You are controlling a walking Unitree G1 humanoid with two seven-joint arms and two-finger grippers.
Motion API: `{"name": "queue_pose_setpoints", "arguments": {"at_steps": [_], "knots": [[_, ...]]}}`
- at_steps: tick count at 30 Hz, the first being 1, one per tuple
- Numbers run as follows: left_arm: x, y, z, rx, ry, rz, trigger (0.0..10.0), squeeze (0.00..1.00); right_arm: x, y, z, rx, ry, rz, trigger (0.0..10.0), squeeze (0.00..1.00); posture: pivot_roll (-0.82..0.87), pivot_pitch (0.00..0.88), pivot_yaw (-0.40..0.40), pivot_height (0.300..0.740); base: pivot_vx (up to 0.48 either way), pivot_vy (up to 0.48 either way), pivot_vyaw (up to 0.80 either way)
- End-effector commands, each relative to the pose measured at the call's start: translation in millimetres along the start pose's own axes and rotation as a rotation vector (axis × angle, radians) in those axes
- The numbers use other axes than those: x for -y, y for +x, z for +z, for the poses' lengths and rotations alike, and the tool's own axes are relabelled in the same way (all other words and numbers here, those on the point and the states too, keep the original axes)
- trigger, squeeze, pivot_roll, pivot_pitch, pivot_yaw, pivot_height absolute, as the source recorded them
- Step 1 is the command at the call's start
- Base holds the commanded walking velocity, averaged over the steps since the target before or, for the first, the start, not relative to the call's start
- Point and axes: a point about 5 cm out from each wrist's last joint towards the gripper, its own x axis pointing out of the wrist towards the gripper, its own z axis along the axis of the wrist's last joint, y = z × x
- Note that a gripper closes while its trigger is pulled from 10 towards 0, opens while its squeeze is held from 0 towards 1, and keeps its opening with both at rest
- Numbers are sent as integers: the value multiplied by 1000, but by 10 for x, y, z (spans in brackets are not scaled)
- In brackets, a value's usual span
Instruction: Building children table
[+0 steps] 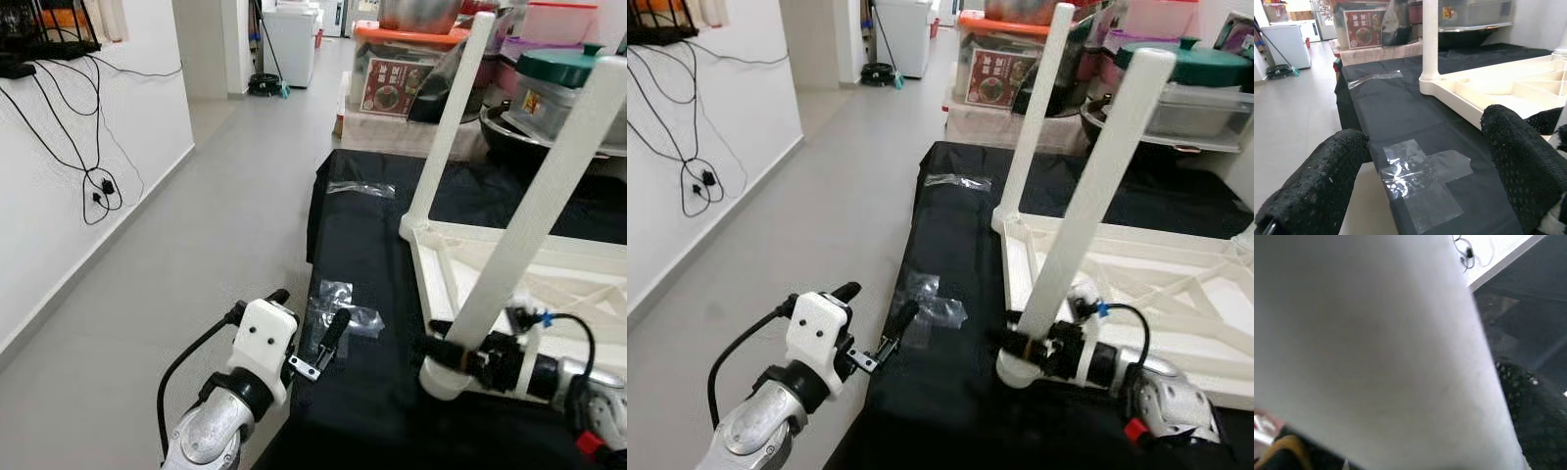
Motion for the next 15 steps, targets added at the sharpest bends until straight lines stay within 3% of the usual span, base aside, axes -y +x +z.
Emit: {"name": "queue_pose_setpoints", "arguments": {"at_steps": [1, 2, 7, 11, 12, 15], "knots": [[2, -13, -1, 1, 1, 2, 10000, 0, -13, -1, -5, -18, -20, 21, 10000, 1000, 81, 0, -60, 740, 0, 0, 0], [4, -13, 0, 1, -1, 2, 10000, 0, -28, -36, -15, -29, -20, 37, 10000, 0, 79, 0, -59, 740, 0, 0, 0], [11, -13, -2, 1, -3, 1, 10000, 0, -60, -139, -76, -74, -3, 42, 10000, 0, 74, 0, -57, 740, 0, 0, 0], [18, -12, -4, 0, -3, -3, 10000, 0, -3, -175, -73, -65, -31, -31, 10000, 0, 75, 0, -54, 740, 0, 0, 0], [8, -8, -2, 0, -2, -2, 10000, 0, 88, -184, 3, -9, -60, -113, 10000, 0, 75, 1, -57, 740, 0, 0, 0], [0, -6, 0, 0, 0, 0, 10000, 0, 157, -179, 66, 41, -73, -174, 10000, 0, 77, 3, -57, 740, 0, 0, 0]]}}
